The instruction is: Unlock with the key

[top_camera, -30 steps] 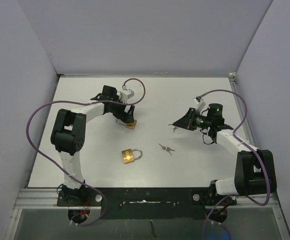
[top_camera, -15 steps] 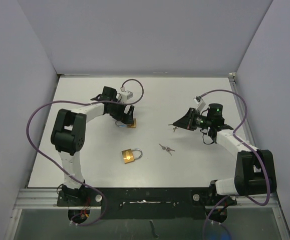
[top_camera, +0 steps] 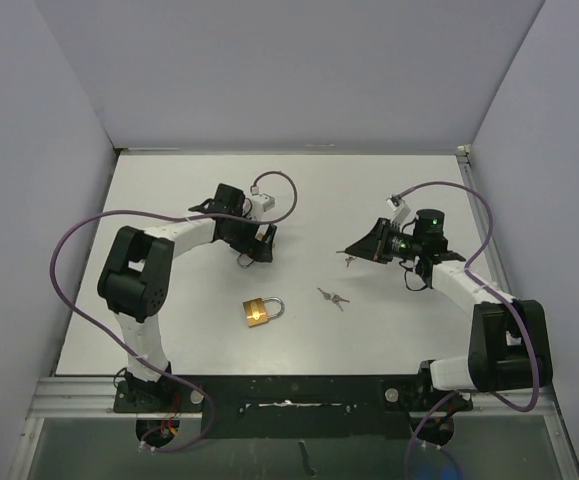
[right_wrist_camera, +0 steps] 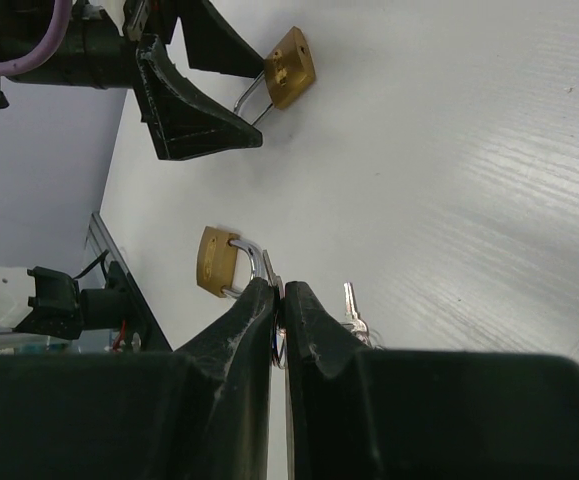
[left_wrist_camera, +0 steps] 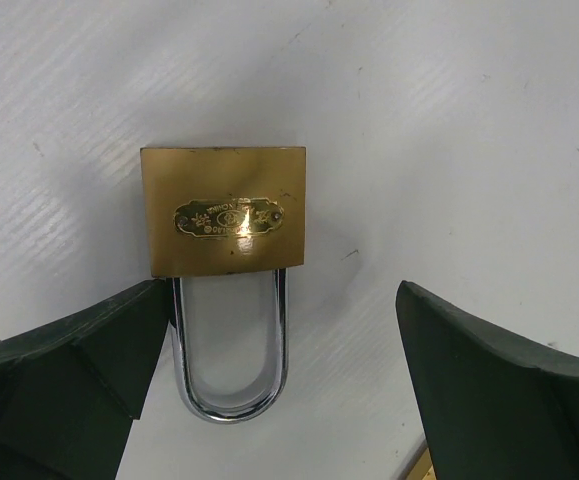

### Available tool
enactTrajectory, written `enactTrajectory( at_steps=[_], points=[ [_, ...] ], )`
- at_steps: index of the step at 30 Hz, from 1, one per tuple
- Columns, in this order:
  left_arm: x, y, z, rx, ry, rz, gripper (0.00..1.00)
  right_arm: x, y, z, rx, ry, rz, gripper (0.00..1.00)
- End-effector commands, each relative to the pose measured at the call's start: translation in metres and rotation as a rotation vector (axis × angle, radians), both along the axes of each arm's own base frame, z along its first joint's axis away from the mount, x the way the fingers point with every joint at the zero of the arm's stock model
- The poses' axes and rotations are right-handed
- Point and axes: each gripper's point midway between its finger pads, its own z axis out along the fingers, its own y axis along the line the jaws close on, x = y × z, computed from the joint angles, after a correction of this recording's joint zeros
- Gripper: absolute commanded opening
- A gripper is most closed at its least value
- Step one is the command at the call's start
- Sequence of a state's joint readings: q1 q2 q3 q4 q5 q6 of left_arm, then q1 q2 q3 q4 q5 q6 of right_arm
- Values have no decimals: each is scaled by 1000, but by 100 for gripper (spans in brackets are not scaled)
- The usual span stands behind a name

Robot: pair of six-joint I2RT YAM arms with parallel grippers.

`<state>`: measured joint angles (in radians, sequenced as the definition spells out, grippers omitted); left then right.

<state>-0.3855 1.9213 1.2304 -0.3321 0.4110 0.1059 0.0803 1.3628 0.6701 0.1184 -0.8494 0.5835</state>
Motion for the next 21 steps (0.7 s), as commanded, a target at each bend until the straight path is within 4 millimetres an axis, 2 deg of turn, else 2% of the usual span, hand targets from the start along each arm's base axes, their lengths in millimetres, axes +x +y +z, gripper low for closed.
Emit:
enactTrajectory(
  at_steps=[1, 9, 21],
  points=[
    [-6, 9, -2, 58, 7, 56, 98, 1, 3, 23, 16, -95, 20, 0],
    [1, 9, -6, 206, -88, 83, 98, 1, 3, 22, 12, -96, 19, 0],
    [16, 6, -12, 295, -158, 95, 98, 2, 3, 24, 11, -102, 24, 0]
  ],
)
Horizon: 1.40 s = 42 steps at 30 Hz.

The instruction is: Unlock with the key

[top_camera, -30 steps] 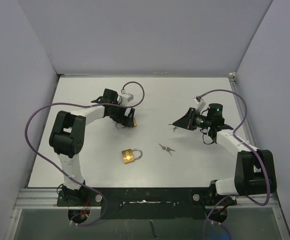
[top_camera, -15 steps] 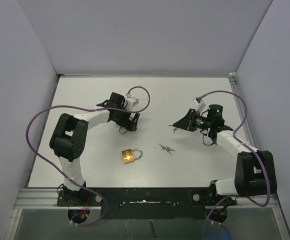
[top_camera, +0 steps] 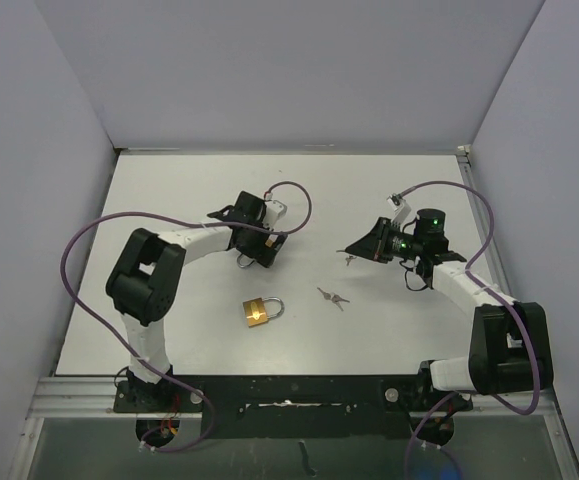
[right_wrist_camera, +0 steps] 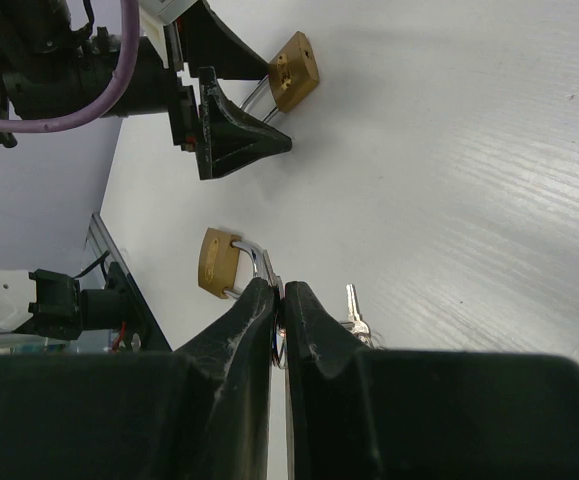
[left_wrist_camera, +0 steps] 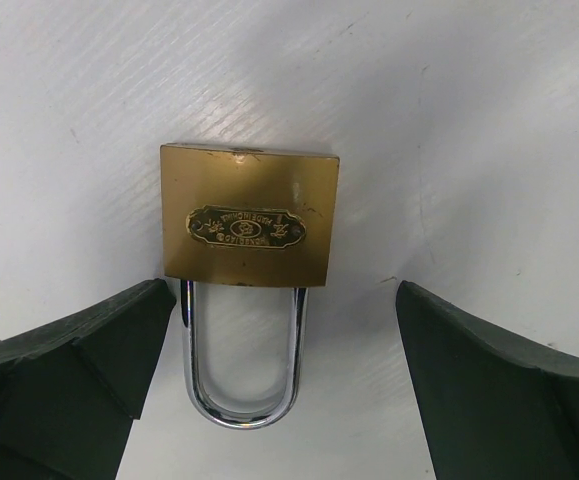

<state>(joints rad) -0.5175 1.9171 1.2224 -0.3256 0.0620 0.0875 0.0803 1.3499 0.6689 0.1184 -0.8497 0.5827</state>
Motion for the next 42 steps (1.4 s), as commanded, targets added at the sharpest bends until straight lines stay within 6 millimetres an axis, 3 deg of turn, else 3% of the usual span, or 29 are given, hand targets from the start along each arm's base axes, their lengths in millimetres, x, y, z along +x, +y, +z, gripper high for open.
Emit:
enactTrajectory(
  at_steps=[1, 25, 42],
  points=[
    [15, 5, -1, 40, -39, 29, 98, 3, 3, 21, 10, -90, 25, 0],
    [36, -3, -10, 72, -38, -1, 98, 9, 4, 14, 9, -76, 26, 0],
    [52, -6, 0, 59, -68, -2, 98, 13, 5, 13, 13, -75, 31, 0]
  ],
)
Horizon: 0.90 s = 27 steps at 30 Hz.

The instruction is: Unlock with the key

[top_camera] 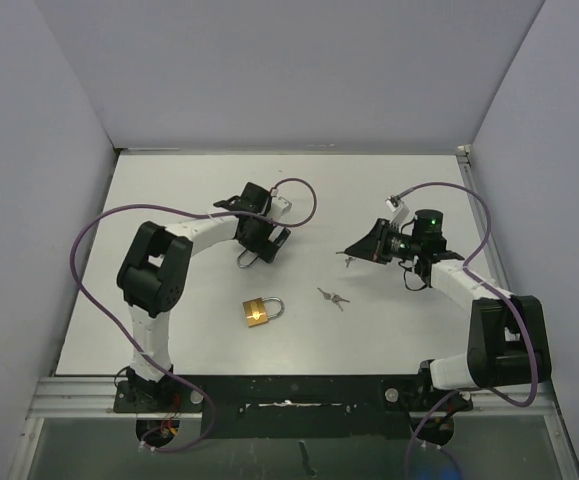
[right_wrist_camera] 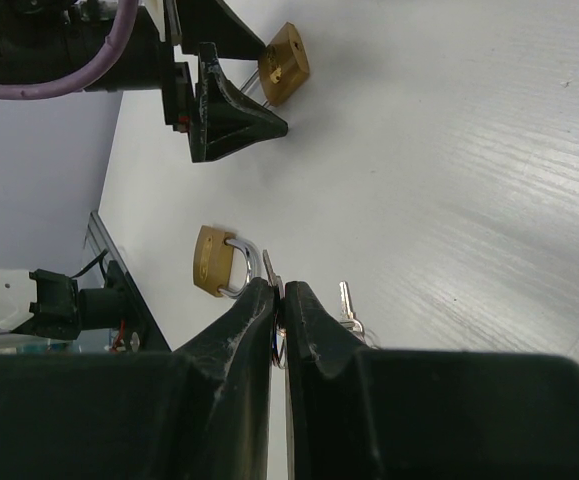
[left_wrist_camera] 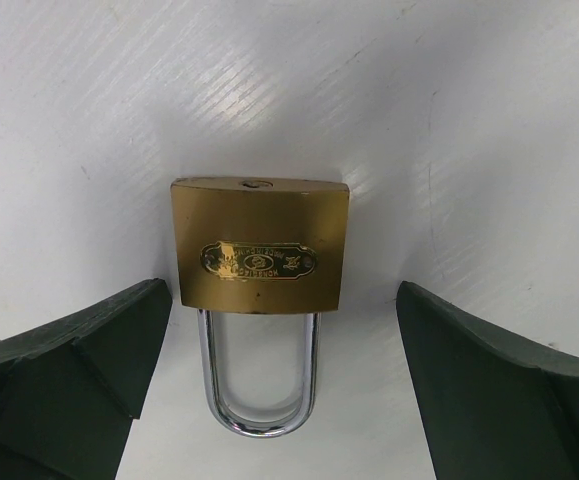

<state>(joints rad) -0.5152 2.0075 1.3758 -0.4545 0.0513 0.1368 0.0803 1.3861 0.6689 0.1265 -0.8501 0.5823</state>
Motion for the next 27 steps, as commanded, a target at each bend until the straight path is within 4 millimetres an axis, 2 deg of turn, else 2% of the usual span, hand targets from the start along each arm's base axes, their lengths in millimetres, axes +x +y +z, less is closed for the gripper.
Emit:
enactTrajectory(
  at_steps=[1, 7, 13, 27],
  points=[
    [38, -4, 0, -2, -105, 30, 98, 11, 4, 23, 16, -104, 30, 0],
    [39, -8, 1, -39, -83, 17, 98, 12, 5, 24, 15, -106, 31, 0],
    [41, -7, 14, -41, -111, 21, 98, 13, 4, 25, 14, -107, 30, 0],
    [23, -1, -1, -23, -44, 23, 95, 13, 5, 30, 15, -116, 33, 0]
  ],
)
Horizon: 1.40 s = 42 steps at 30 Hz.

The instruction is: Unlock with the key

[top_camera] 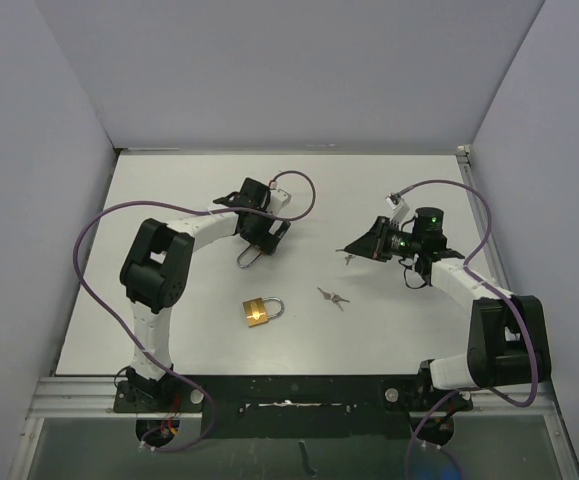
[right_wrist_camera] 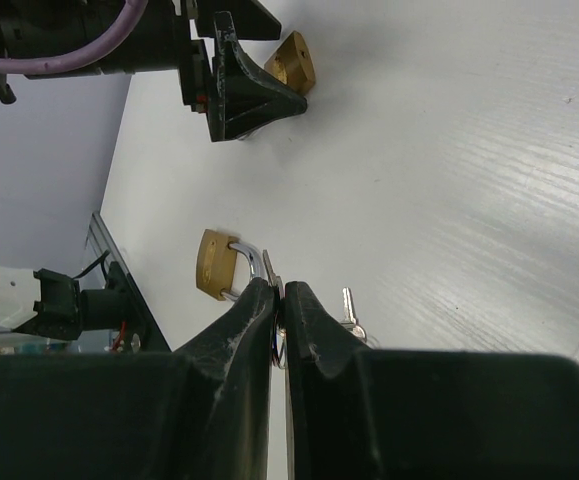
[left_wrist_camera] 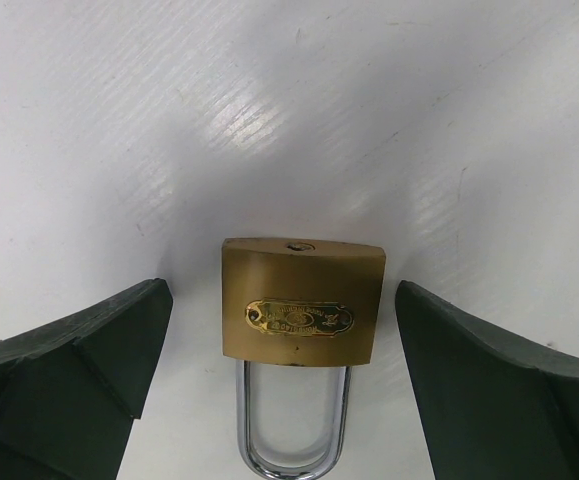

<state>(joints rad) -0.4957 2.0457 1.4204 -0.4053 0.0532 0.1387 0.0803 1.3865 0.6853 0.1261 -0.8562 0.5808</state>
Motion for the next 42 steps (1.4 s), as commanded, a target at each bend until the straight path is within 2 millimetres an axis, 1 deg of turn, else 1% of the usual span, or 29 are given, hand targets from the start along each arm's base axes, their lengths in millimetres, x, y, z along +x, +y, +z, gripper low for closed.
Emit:
enactTrajectory(
  at_steps=[1, 11, 19, 23, 24, 25, 26, 27, 28, 29, 30, 33, 35, 36, 39, 42],
  points=[
    [-3, 3, -4, 4, 9, 8, 94, 10, 4, 24, 11, -99, 27, 0],
    [-17, 8, -12, 3, 54, 35, 81, 9, 3, 25, 11, -103, 26, 0],
    [-29, 13, -21, 13, 94, 50, 68, 7, 4, 26, 10, -103, 27, 0],
    [-36, 15, -23, 17, 107, 48, 59, 6, 3, 26, 9, -104, 24, 0],
    [-37, 15, -24, 17, 110, 47, 55, 6, 3, 25, 7, -104, 23, 0],
    [-39, 16, -24, 19, 116, 45, 48, 6, 2, 25, 6, -103, 21, 0],
    [-41, 16, -25, 18, 120, 42, 38, 6, 2, 24, 6, -102, 21, 0],
    [-41, 16, -25, 19, 123, 41, 21, 6, 2, 23, 7, -100, 21, 0],
    [-41, 16, -25, 18, 123, 41, 7, 7, 2, 23, 7, -98, 20, 0],
    [-41, 15, -23, 14, 120, 39, 0, 7, 3, 22, 7, -98, 20, 0],
    [-40, 13, -22, 7, 118, 34, 0, 7, 3, 22, 7, -97, 21, 0],
    [-37, 4, -10, -33, 92, 7, 0, 8, 2, 20, 5, -95, 17, 0],
    [-35, -7, 6, -74, 60, -29, 0, 8, 2, 18, 2, -92, 15, 0],
    [-35, -15, 18, -102, 37, -56, 0, 9, 2, 17, 0, -89, 14, 0],
    [-33, -42, 63, -212, -115, -150, 0, 8, 2, 15, -14, -80, 10, 0],
    [-43, -67, 103, -319, -244, -271, 0, 6, 2, 10, -36, -80, -2, 0]
  ],
)
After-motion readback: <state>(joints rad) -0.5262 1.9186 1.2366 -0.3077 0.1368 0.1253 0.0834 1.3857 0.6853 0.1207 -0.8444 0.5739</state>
